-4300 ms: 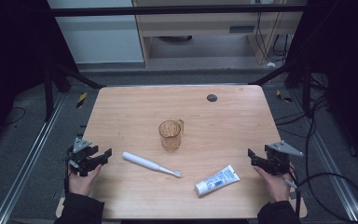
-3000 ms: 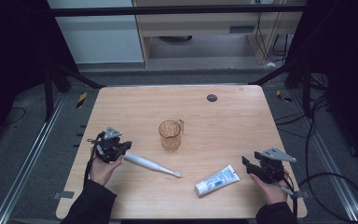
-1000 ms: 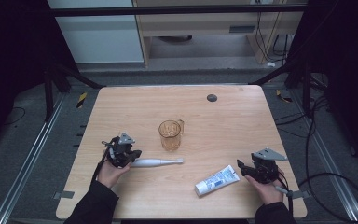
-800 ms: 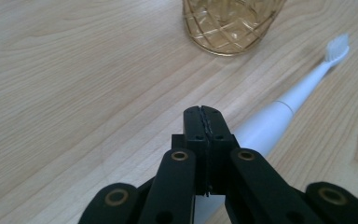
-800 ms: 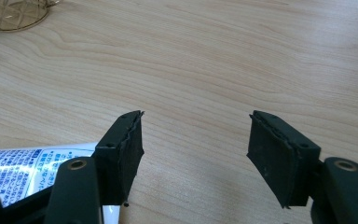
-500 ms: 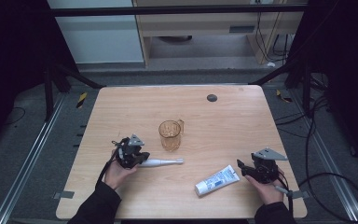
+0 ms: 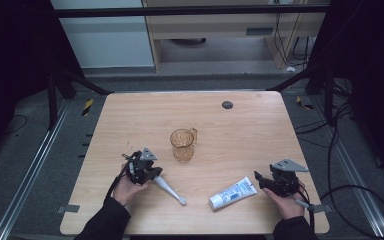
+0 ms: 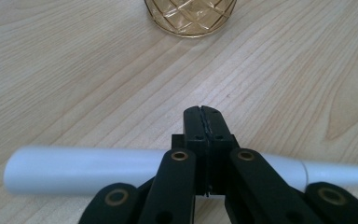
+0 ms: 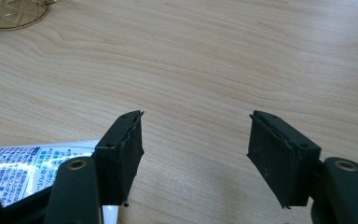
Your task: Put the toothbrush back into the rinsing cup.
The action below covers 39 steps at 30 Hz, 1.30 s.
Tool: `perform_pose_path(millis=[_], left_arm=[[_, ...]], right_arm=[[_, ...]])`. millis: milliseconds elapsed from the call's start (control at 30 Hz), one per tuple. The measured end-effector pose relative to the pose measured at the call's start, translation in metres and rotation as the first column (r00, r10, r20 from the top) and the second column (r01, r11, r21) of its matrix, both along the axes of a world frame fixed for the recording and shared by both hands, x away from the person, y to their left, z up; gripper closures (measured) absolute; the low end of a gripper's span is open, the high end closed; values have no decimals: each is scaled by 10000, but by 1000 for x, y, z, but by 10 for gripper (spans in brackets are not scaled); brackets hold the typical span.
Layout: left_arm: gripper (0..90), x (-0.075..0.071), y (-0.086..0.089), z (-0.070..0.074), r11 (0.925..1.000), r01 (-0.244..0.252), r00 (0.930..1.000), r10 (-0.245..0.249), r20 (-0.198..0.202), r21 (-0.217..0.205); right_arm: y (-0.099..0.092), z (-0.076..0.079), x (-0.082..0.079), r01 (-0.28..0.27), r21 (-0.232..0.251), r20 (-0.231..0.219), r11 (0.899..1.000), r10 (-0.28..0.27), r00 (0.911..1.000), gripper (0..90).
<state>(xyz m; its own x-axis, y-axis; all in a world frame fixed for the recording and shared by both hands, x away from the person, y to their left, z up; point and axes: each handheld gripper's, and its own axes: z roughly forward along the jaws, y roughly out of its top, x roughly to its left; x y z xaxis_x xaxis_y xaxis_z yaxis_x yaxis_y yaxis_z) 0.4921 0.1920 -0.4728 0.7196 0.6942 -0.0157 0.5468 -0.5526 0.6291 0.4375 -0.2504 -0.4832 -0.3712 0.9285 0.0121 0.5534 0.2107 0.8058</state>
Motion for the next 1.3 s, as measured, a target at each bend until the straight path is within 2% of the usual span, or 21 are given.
perform_pose_path(millis=[133,200,400,467,600,667,833,967,1300], left_arm=[[900,-3,0,0,10000,79,10000,-79,-12,-11],[900,-5,0,-1,9998,150,9999,-150,-14,115],[900,-6,2,0,9999,162,9999,-162,25,11],[900,-5,3,3,9999,120,9997,-117,210,-119],[900,4,6,11,9999,55,9986,-47,530,-149],[899,17,9,13,9997,-133,9979,145,629,-199],[900,30,9,4,9997,-161,9988,152,463,182],[900,30,9,0,9986,-132,9990,110,440,519],[900,27,15,-2,9965,-216,9990,184,399,808]], right_arm=[[0,0,0,10,-17,11,10000,-10,10000,352],[0,0,0,5,-18,-25,10000,-5,10000,352],[1,0,0,-2,-11,-28,10000,2,10000,352],[0,-1,0,-7,-23,-37,10000,7,10000,352],[0,-1,1,15,3,-44,10000,-15,10000,352],[0,-1,2,18,-10,-45,10000,-18,10000,352],[0,-2,2,17,69,-137,10000,-16,9999,353],[0,-2,2,-18,8,-107,10000,19,9999,353],[0,-1,1,-13,50,-147,10000,14,9999,353]])
